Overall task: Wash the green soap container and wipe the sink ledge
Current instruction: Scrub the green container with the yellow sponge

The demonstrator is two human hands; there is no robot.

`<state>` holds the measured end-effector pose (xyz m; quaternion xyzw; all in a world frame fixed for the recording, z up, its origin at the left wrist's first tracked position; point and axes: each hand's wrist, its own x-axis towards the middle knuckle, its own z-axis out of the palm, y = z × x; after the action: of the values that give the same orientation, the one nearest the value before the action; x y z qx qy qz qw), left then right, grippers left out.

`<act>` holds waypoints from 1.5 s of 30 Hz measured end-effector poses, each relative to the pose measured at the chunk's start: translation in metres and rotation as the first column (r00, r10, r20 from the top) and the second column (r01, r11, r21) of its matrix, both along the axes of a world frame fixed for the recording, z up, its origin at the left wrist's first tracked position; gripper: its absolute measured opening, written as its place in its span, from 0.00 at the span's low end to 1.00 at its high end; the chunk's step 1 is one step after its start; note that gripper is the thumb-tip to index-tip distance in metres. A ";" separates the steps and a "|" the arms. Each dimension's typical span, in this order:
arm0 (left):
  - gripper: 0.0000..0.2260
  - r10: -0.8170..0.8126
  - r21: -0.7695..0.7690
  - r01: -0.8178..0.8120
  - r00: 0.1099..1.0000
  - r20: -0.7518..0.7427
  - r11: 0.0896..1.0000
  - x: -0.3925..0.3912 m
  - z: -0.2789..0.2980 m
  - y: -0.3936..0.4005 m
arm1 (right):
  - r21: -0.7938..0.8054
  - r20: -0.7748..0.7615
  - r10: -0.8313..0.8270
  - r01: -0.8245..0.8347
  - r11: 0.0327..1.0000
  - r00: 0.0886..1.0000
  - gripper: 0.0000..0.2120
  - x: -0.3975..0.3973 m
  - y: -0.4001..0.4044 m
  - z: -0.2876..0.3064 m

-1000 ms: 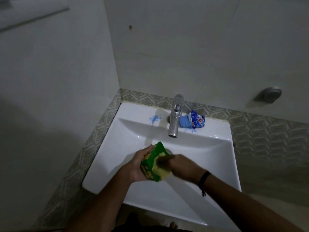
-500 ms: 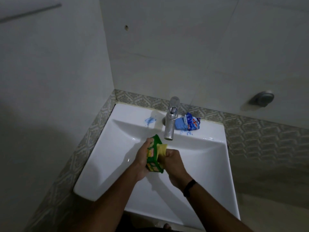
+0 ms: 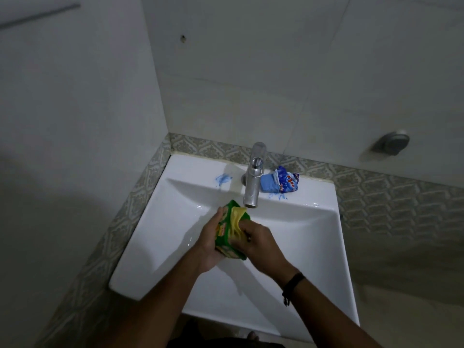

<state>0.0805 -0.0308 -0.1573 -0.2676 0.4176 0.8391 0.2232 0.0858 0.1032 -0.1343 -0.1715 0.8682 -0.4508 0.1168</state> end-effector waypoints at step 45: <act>0.21 -0.202 -0.226 0.183 0.977 -0.064 0.957 0.005 -0.020 0.024 | -0.292 0.918 -0.205 0.928 0.233 0.340 0.05 -0.005 -0.010 0.005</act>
<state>0.0854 -0.0063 -0.1772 -0.2121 0.5406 0.7732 0.2548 0.0803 0.0935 -0.1295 0.3704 0.4082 -0.8198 0.1553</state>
